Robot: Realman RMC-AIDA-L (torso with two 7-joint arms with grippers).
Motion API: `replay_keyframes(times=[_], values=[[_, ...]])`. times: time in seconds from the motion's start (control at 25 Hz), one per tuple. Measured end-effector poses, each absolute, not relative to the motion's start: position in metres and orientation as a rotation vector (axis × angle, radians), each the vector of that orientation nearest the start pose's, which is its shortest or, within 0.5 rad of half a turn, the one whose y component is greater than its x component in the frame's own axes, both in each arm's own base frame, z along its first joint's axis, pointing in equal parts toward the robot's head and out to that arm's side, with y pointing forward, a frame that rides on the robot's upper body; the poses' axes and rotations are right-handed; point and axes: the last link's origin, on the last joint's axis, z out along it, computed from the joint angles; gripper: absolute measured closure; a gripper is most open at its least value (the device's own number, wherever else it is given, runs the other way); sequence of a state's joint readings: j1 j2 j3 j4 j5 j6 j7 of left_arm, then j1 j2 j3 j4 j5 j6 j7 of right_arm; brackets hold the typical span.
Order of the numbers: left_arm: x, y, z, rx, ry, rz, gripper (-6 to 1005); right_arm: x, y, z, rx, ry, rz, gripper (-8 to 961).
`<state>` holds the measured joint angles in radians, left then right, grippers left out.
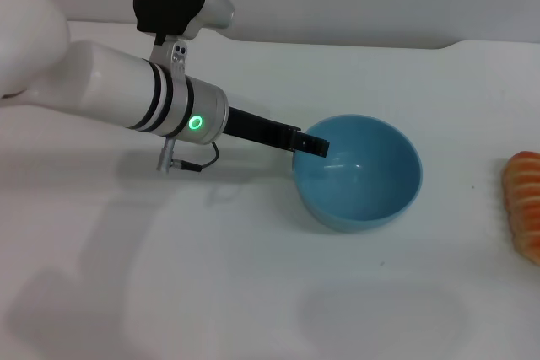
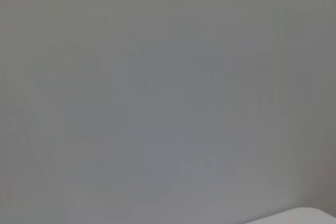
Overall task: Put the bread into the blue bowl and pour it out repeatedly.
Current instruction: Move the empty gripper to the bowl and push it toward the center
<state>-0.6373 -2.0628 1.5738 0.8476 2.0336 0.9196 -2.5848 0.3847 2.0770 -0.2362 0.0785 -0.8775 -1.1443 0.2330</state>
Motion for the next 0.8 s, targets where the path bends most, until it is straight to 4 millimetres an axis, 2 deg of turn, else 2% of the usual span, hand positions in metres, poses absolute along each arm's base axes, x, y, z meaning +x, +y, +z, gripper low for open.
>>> replay_keyframes(times=[0.48, 0.8], values=[[-0.197, 0.381, -0.091, -2.478, -1.306, -0.1, 122, 0.406, 0.284, 0.015, -1.242, 0.836, 0.569, 223], [-0.213, 0.378, -0.101, -2.441, -1.332, -0.049, 123, 0.406, 0.284, 0.016, -1.243, 0.834, 0.568, 226]])
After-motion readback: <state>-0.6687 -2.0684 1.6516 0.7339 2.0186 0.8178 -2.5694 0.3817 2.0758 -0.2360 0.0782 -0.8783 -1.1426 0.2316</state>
